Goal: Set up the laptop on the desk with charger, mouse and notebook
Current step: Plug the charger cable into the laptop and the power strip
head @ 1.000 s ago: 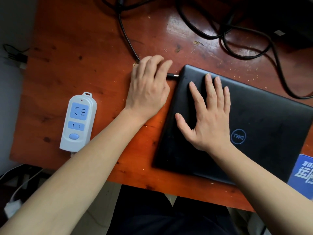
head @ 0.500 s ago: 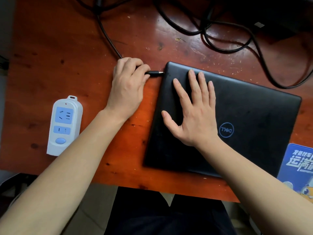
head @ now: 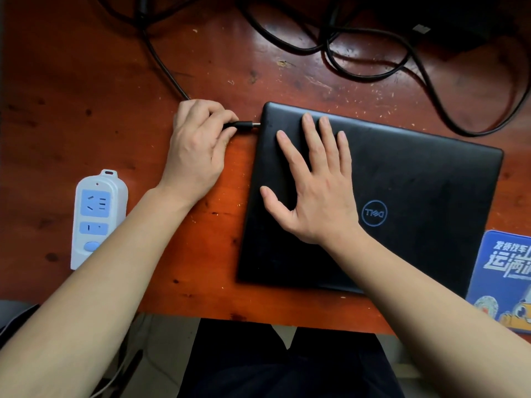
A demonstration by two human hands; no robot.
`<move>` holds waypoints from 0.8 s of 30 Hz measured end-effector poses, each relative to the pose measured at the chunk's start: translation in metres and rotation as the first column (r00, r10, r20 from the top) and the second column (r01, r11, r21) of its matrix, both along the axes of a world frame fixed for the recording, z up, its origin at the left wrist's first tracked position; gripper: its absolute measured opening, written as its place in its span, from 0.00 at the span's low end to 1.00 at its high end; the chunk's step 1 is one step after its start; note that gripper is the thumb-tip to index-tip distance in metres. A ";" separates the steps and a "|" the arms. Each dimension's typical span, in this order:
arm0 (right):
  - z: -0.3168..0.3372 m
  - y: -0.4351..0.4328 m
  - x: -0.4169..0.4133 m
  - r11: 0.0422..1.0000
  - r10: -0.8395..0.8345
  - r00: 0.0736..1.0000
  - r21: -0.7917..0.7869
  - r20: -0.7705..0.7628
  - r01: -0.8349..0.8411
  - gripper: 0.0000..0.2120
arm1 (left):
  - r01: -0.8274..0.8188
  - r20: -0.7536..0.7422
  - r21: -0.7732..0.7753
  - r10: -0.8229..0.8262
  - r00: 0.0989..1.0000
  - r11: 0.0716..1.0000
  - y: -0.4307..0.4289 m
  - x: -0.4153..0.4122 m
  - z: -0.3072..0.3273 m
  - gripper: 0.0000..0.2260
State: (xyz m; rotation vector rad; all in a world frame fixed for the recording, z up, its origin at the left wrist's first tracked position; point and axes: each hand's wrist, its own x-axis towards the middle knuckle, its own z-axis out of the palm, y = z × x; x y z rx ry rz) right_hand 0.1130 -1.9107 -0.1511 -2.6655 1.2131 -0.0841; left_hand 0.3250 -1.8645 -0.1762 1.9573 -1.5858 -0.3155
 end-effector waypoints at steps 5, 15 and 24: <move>0.000 0.000 -0.001 1.000 0.001 1.000 -0.005 -0.014 -0.001 0.37 | 0.016 0.012 -0.012 -0.016 1.000 1.000 0.000 -0.002 -0.001 0.08; 0.000 0.000 -0.001 1.000 0.002 1.000 -0.007 -0.016 -0.002 0.37 | 0.299 0.156 -0.038 -0.290 0.944 0.953 -0.021 0.022 0.003 0.08; 0.001 0.000 0.001 1.000 0.007 0.999 -0.005 -0.032 -0.007 0.37 | 0.253 0.151 -0.084 -0.239 0.959 0.964 -0.020 0.015 -0.001 0.06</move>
